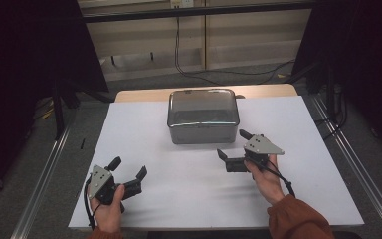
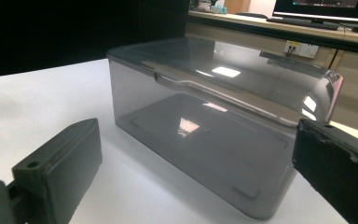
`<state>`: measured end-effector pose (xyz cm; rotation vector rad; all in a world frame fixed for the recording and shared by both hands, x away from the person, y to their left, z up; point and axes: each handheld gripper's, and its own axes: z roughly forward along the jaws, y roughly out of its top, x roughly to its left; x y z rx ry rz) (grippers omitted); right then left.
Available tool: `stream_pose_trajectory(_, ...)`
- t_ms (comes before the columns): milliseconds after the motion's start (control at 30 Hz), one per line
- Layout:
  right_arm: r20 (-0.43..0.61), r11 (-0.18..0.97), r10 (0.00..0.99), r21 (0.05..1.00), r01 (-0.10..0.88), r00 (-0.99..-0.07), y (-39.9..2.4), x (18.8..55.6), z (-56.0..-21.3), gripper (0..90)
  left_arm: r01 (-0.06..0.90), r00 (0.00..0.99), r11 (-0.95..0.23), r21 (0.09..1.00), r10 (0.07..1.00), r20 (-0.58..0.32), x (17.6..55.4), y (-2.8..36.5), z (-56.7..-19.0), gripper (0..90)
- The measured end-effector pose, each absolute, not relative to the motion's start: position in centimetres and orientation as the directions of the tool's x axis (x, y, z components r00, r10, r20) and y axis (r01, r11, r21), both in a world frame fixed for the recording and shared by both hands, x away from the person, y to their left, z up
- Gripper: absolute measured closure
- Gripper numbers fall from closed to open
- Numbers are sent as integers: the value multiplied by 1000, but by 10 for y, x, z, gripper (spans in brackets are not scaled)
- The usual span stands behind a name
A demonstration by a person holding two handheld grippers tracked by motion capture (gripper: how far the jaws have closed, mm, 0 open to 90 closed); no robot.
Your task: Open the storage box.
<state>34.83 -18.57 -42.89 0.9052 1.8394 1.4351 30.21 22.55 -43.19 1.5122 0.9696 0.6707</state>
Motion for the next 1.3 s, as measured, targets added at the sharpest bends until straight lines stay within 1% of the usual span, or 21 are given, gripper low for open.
stream_pose_trajectory(133,-93,191,815,975,114,-572,-182,351,-427,11,208,493,6,978,863,-110,302,226,-432,32)
stream_pose_trajectory(233,-139,229,812,969,90,-567,-179,355,-426,13,205,499,1,979,860,-105,301,225,-432,31)
stream_pose_trajectory(300,-136,226,817,970,94,-560,-178,356,-425,18,207,502,-2,978,858,-105,301,225,-432,31)
stream_pose_trajectory(467,-145,219,807,974,63,-572,-172,362,-418,19,208,500,-3,978,860,-104,301,225,-432,32)
stream_pose_trajectory(567,-173,244,798,968,48,-577,-167,366,-416,21,206,504,-8,978,858,-99,301,224,-431,32)
stream_pose_trajectory(767,-275,336,774,942,2,-570,-157,370,-417,34,210,506,-10,978,856,-100,301,224,-432,31)
stream_pose_trajectory(800,-275,336,774,942,2,-570,-157,370,-417,34,210,506,-10,978,856,-100,301,224,-432,31)
stream_pose_trajectory(867,-325,380,761,925,-21,-561,-154,373,-416,37,210,508,-10,978,855,-101,301,224,-431,31)
stream_pose_trajectory(1033,-382,432,743,901,-41,-550,-149,379,-415,57,205,510,-13,979,855,-96,301,223,-431,31)
stream_pose_trajectory(1100,-446,488,715,870,-72,-539,-143,381,-415,75,207,510,-19,978,855,-91,301,223,-431,30)
stream_pose_trajectory(1133,-446,488,715,870,-72,-539,-143,381,-415,75,208,510,-24,978,856,-88,301,224,-431,30)
stream_pose_trajectory(1167,-508,536,687,837,-109,-519,-140,382,-414,99,208,510,-26,978,856,-86,302,224,-431,31)
stream_pose_trajectory(1200,-508,536,687,837,-109,-519,-140,382,-414,99,209,510,-28,978,856,-84,302,224,-431,31)
stream_pose_trajectory(1233,-568,585,654,799,-141,-500,-136,382,-414,132,209,511,-30,977,856,-83,302,224,-431,30)
stream_pose_trajectory(1267,-568,585,654,799,-141,-500,-136,382,-414,132,209,511,-30,977,856,-83,302,224,-431,30)
stream_pose_trajectory(1300,-604,617,632,771,-156,-485,-134,382,-414,137,210,512,-30,977,855,-84,302,224,-431,30)
